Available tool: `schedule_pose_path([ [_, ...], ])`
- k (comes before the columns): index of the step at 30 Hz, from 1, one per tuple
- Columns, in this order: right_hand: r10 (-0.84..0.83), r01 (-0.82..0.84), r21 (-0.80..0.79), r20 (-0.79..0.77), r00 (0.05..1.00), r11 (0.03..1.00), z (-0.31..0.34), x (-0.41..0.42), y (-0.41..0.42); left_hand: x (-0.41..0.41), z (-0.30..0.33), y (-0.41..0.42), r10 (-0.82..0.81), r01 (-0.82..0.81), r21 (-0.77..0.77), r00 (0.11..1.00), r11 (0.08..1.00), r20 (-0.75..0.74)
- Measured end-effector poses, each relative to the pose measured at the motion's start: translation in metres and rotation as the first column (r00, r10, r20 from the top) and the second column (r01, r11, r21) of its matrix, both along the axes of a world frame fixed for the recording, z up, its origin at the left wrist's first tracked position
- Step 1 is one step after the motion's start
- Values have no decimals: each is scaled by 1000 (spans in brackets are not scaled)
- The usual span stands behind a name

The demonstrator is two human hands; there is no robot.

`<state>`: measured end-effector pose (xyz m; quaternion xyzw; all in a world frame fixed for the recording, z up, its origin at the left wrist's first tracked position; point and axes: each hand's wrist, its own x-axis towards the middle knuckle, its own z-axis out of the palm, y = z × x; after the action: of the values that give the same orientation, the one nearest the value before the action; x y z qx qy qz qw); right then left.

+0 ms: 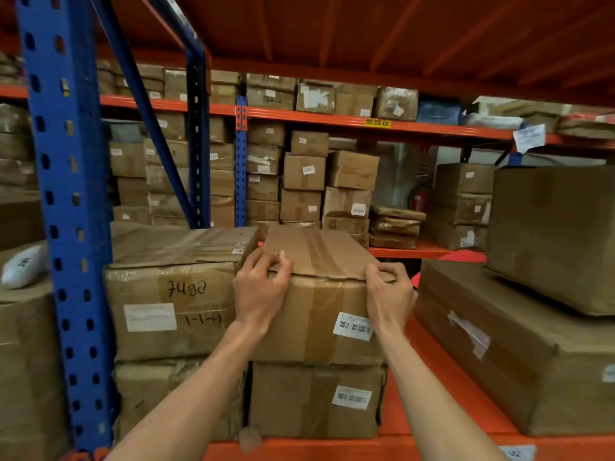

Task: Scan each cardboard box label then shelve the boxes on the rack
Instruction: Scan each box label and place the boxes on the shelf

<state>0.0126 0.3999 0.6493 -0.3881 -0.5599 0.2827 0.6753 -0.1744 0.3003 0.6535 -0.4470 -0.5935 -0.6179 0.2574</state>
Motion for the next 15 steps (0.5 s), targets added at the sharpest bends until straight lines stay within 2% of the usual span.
schedule_pose_path([
  [2, -2, 2, -4, 19, 1000, 1000, -7, -2, 8, 0, -6, 6, 83, -80, 25, 990, 996, -110],
  [4, -2, 2, 5, 63, 998, 1000, -18, -4, 10, 0, -14, 13, 200, -197, 46, 915, 979, -349],
  [5, -30, 22, 63, 122, 992, 998, -23, -4, 10, 1, -20, 16, 233, -242, 46, 839, 969, -492],
  [7, -161, 74, 312, 264, 951, 947, -37, -3, 9, -2, -38, 17, 220, -299, 0, 701, 954, -679],
  [9, -297, 38, 534, 407, 864, 845, -58, 2, 10, -7, -60, 12, 189, -330, -47, 648, 943, -738],
  [10, -344, 15, 578, 464, 816, 816, -70, 4, 9, -9, -70, 10, 177, -339, -68, 639, 938, -749],
  [12, -377, 0, 567, 548, 747, 824, -88, 11, 7, -9, -83, 8, 167, -357, -92, 630, 929, -759],
  [15, -339, -29, 480, 659, 671, 877, -88, 19, -4, -6, -85, 4, 166, -380, -120, 638, 917, -752],
])
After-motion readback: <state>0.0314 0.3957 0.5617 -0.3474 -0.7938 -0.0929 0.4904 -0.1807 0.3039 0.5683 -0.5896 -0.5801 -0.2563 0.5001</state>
